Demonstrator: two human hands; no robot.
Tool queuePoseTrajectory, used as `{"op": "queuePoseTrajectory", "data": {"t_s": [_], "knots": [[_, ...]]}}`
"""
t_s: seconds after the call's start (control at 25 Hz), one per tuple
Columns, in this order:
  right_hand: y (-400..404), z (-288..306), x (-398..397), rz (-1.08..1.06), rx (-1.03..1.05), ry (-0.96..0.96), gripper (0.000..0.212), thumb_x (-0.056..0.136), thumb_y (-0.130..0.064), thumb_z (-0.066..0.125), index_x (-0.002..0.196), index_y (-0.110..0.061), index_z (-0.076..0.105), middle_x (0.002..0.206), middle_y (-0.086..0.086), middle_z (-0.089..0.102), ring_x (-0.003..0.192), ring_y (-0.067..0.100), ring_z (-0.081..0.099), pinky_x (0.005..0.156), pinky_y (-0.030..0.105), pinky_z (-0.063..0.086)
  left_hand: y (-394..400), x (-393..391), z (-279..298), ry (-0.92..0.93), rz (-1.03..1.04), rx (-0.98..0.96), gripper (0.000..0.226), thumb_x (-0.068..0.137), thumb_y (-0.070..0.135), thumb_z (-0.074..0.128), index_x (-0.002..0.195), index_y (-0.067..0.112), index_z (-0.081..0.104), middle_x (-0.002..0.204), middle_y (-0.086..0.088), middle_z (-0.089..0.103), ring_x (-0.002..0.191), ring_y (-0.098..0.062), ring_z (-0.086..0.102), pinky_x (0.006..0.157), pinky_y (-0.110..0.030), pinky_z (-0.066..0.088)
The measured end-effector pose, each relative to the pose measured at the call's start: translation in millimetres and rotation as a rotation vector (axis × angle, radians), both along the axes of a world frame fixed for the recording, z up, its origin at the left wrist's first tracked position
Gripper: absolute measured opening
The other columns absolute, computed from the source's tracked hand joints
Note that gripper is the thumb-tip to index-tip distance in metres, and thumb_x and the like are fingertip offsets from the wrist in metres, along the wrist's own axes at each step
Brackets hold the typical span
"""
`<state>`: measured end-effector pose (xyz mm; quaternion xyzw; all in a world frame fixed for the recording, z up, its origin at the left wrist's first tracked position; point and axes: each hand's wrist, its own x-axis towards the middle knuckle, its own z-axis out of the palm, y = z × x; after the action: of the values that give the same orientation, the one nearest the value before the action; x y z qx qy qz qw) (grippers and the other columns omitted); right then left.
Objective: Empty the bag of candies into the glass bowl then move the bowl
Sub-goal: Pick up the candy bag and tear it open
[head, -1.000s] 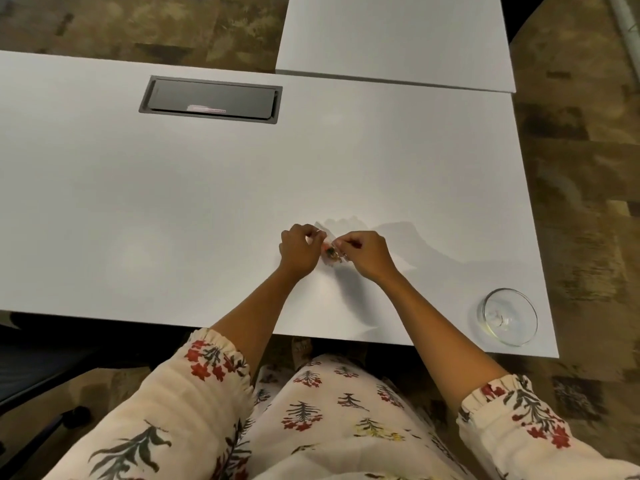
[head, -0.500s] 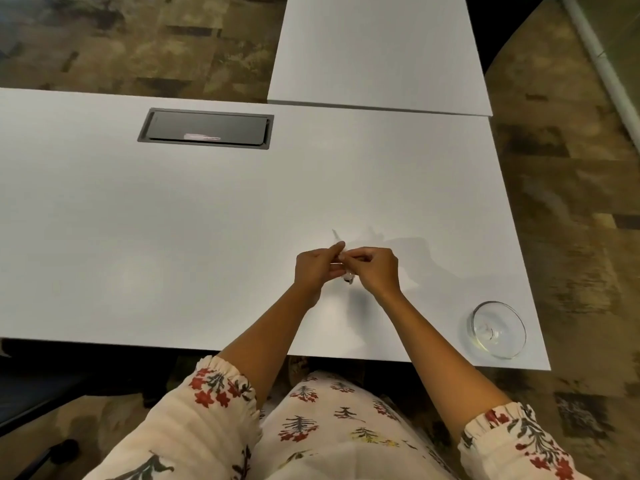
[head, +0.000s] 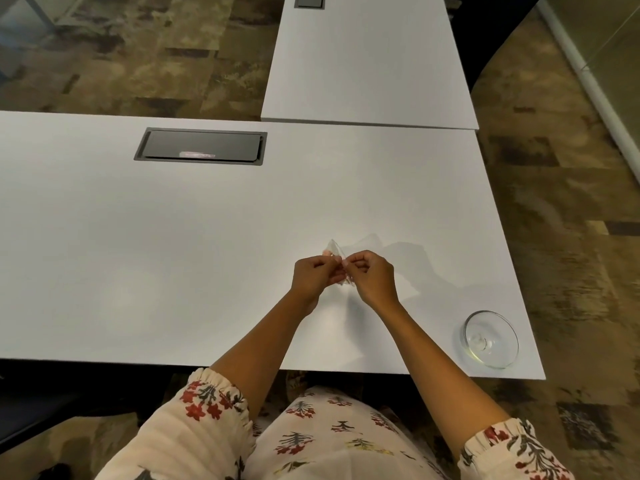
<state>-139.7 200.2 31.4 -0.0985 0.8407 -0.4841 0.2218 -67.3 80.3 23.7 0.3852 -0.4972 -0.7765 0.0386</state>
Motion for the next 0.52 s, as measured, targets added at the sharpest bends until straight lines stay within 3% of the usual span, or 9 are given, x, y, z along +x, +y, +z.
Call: {"op": "queuePoseTrajectory", "data": {"t_s": [0.12, 0.24, 0.4, 0.52], "knots": [[1, 2, 3, 0.040, 0.044, 0.125, 0.013, 0.091, -0.021, 0.068, 0.092, -0.009, 0.075, 0.083, -0.001, 0.074, 0.074, 0.007, 0.068, 0.069, 0.013, 0.052, 6, -4, 0, -0.054, -0.016, -0.115, 0.014, 0.093, 0.007, 0.065, 0.093, -0.005, 0.074, 0.093, -0.025, 0.076, 0.086, -0.032, 0.078, 0.081, -0.034, 0.063], [1, 2, 4, -0.007, 0.031, 0.134, 0.012, 0.091, -0.020, 0.069, 0.091, -0.010, 0.075, 0.077, -0.008, 0.069, 0.069, -0.001, 0.064, 0.059, 0.001, 0.045, 13, -9, 0, -0.094, 0.013, -0.153, 0.014, 0.093, 0.003, 0.063, 0.095, -0.008, 0.070, 0.091, -0.024, 0.076, 0.084, -0.032, 0.078, 0.081, -0.036, 0.064], [2, 2, 1, -0.079, -0.006, 0.085, 0.011, 0.091, -0.017, 0.067, 0.093, -0.010, 0.076, 0.081, -0.006, 0.070, 0.073, 0.001, 0.065, 0.060, 0.000, 0.046, 19, -14, 4, -0.112, 0.052, -0.110, 0.016, 0.094, 0.001, 0.061, 0.098, -0.010, 0.071, 0.094, -0.024, 0.075, 0.087, -0.033, 0.077, 0.084, -0.037, 0.063], [6, 1, -1, -0.190, -0.043, 0.010, 0.014, 0.092, -0.018, 0.065, 0.093, -0.008, 0.076, 0.085, 0.000, 0.074, 0.077, 0.011, 0.068, 0.058, 0.006, 0.046, 21, -16, 8, -0.090, 0.066, -0.070, 0.016, 0.095, 0.002, 0.061, 0.090, -0.009, 0.071, 0.086, -0.021, 0.074, 0.076, -0.029, 0.075, 0.079, -0.032, 0.063]]}}
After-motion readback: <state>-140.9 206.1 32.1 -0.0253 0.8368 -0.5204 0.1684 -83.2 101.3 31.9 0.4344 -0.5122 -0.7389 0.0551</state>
